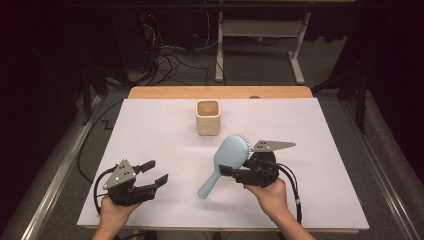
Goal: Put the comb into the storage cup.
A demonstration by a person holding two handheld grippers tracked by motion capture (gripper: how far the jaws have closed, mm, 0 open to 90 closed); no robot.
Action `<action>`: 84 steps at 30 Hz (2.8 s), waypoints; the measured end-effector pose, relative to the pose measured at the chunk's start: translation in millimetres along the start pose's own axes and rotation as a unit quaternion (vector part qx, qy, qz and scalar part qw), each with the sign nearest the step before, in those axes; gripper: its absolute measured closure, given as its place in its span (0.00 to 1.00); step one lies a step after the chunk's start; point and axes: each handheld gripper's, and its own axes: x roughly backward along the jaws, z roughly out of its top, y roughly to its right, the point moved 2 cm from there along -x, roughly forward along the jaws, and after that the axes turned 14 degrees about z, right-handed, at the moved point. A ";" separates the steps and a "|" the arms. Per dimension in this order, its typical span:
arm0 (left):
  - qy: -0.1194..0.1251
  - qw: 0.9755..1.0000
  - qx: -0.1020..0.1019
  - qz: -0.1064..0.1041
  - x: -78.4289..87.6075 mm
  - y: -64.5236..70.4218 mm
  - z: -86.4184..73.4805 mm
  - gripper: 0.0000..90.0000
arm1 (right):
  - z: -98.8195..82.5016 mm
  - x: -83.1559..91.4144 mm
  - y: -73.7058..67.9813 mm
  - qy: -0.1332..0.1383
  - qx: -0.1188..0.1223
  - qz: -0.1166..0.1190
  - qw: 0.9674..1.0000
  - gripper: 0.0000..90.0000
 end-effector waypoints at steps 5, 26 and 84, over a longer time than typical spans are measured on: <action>0.005 1.000 0.009 0.009 3.6 -6.9 -6.5 0.39 | 1.6 3.9 0.8 -0.002 0.000 -0.006 1.000 0.62; -0.006 0.997 0.038 0.069 6.0 -27.9 -29.2 0.36 | 12.5 22.3 8.7 -0.009 0.003 -0.036 0.999 0.62; -0.028 0.993 0.067 0.088 2.5 -34.2 -52.4 0.38 | 73.1 39.2 35.4 -0.015 0.019 -0.113 0.993 0.61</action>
